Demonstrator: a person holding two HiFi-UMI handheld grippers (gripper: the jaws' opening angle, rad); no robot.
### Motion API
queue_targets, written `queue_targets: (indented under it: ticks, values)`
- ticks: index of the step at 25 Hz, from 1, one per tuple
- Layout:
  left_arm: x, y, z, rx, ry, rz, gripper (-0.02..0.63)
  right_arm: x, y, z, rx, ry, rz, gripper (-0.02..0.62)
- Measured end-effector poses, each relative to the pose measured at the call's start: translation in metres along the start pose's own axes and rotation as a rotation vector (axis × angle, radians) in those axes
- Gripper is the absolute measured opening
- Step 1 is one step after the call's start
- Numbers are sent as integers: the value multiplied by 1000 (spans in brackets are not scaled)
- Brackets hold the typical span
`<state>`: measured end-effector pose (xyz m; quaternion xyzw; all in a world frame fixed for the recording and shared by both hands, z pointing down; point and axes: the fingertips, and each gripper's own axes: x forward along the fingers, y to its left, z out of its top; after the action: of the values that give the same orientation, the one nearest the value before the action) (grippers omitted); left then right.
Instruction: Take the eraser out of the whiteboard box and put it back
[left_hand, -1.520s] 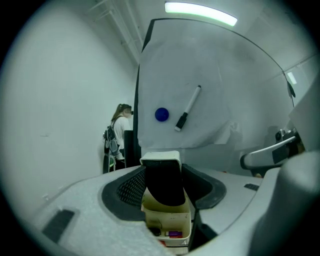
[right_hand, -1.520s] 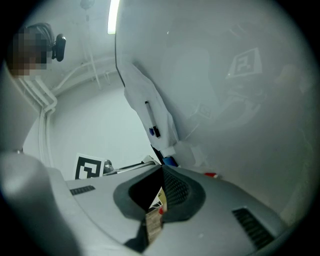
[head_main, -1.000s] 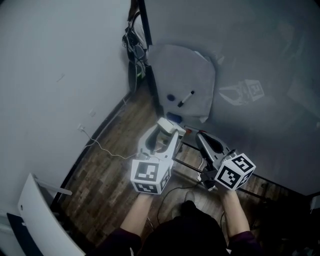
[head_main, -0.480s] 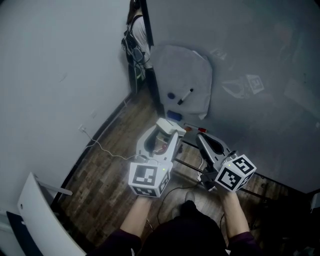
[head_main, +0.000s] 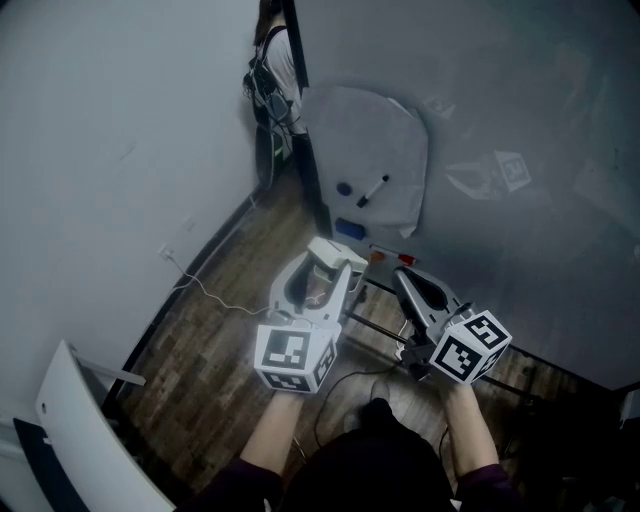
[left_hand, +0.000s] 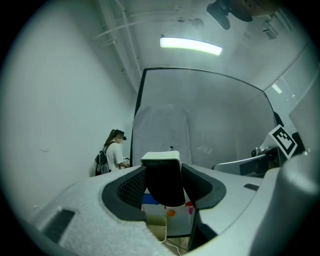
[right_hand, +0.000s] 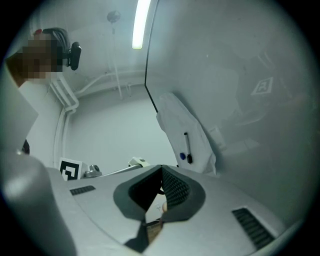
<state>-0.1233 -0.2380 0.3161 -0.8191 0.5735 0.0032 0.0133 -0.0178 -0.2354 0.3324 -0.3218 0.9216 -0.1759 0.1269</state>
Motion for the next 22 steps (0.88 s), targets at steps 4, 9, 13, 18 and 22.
queue_targets:
  ticks: [4, 9, 13, 18, 22]
  values:
    - [4, 10, -14, -12, 25, 21, 215, 7, -5, -6, 9, 9, 5, 3]
    - [15, 17, -38, -22, 69, 36, 215, 25, -19, -29, 2, 46, -8, 3]
    - [18, 18, -50, -30, 92, 43, 215, 29, -28, -44, 32, 70, -13, 3]
    - [23, 23, -64, -33, 120, 51, 215, 33, -40, -52, 55, 83, -16, 3]
    - [30, 27, -75, -29, 142, 56, 215, 38, -44, -55, 67, 87, -11, 3]
